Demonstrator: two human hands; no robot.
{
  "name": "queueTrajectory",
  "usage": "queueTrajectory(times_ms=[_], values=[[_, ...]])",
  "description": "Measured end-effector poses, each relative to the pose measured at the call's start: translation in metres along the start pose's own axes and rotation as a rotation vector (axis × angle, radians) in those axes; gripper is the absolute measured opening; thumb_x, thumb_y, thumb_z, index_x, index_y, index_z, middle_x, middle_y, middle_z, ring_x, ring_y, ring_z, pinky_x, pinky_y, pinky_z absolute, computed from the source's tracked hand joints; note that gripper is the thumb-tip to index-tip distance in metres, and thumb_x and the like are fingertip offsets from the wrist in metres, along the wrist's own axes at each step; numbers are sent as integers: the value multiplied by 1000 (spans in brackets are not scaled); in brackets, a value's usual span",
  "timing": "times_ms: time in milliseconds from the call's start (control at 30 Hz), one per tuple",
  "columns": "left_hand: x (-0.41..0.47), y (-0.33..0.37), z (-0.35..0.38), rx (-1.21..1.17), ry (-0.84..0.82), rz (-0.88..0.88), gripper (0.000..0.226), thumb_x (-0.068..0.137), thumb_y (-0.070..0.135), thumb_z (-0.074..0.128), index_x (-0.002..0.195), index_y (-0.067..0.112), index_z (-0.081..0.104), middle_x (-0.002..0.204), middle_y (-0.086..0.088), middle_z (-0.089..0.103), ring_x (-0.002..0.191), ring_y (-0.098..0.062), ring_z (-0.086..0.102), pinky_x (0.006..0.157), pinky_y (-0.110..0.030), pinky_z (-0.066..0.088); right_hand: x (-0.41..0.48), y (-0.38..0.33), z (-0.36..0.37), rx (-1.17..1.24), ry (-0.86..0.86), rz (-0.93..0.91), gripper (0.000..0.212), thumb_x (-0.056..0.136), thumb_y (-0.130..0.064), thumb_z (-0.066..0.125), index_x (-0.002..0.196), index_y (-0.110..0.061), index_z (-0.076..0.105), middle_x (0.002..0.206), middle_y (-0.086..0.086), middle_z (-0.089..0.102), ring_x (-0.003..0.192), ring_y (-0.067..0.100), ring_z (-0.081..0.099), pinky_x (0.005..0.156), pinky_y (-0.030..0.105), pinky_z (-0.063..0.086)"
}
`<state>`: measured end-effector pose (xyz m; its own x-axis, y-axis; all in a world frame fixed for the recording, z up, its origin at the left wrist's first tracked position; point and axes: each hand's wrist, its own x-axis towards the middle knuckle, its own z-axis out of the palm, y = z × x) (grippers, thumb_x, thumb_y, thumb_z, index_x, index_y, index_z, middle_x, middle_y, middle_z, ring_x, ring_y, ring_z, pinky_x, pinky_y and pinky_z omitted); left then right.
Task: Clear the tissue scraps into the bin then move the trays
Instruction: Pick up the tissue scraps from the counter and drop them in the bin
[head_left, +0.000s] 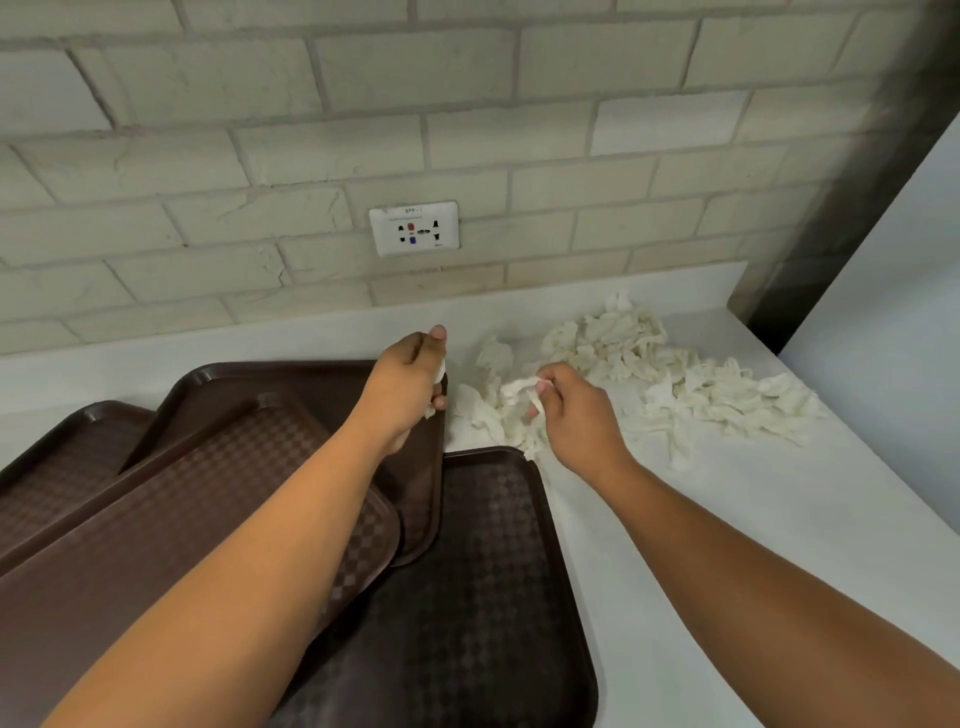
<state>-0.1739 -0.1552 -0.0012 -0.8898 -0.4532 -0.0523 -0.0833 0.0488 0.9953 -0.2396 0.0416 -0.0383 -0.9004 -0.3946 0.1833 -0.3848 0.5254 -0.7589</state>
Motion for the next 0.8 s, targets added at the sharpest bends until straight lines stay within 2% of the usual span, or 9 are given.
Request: queueTrajectory(times_ms=[100,167,233,367,467,567,633,733,800], values=[[-9,1,12,-26,-60,0,41,95,48,56,67,20,48,61,6,36,54,-12,35,54,-31,39,-3,-16,-26,273,13,62,17,104,-23,42,102,-17,58,85,7,64,48,2,54,47,14,40],[-18,6,25,-67,-101,-3,40,94,46,60,65,19,53,65,2,37,55,-12,33,51,-28,38,-9,-20,-42,429,33,115,19,103,-22,43,95,-18,59,91,7,62,48,13,51,53,29,49],[-28,12,42,-81,-138,2,42,92,47,62,67,15,55,66,-2,38,54,-13,33,49,-26,37,-20,-19,-59,546,57,171,22,103,-24,45,88,-17,59,80,5,55,45,16,43,54,37,47],[-55,27,88,-62,-247,-40,44,92,49,61,69,13,53,61,-2,42,50,-13,34,44,-24,33,-53,-15,-103,705,104,252,36,98,-43,54,72,-18,46,56,0,30,44,14,26,44,25,31],[-81,34,131,-50,-350,-55,40,92,46,63,73,12,55,62,-6,49,47,-17,42,43,-25,37,-87,1,-142,685,147,279,40,93,-43,61,72,-17,39,54,1,37,44,15,25,43,23,24],[-114,40,180,-10,-473,-57,30,95,36,63,85,8,64,68,-6,59,51,-18,51,46,-26,42,-130,24,-184,660,207,327,31,93,-31,63,81,-13,41,72,13,64,45,16,28,44,24,23],[-139,40,214,40,-545,-50,20,97,27,62,93,8,68,70,-4,60,51,-15,47,47,-24,40,-164,44,-214,625,235,349,27,94,-25,63,84,-14,40,80,12,71,46,16,31,44,24,25],[-182,34,268,98,-616,-64,27,94,35,65,91,8,68,66,-2,51,51,-15,39,49,-25,34,-218,80,-254,539,297,413,17,95,-27,60,89,-15,49,62,6,60,48,16,36,45,25,28],[-212,28,303,158,-614,-68,43,92,49,62,74,10,63,61,-1,46,51,-16,36,49,-26,31,-252,103,-277,501,359,463,20,95,-34,59,88,-16,59,55,2,48,48,17,39,46,27,32]])
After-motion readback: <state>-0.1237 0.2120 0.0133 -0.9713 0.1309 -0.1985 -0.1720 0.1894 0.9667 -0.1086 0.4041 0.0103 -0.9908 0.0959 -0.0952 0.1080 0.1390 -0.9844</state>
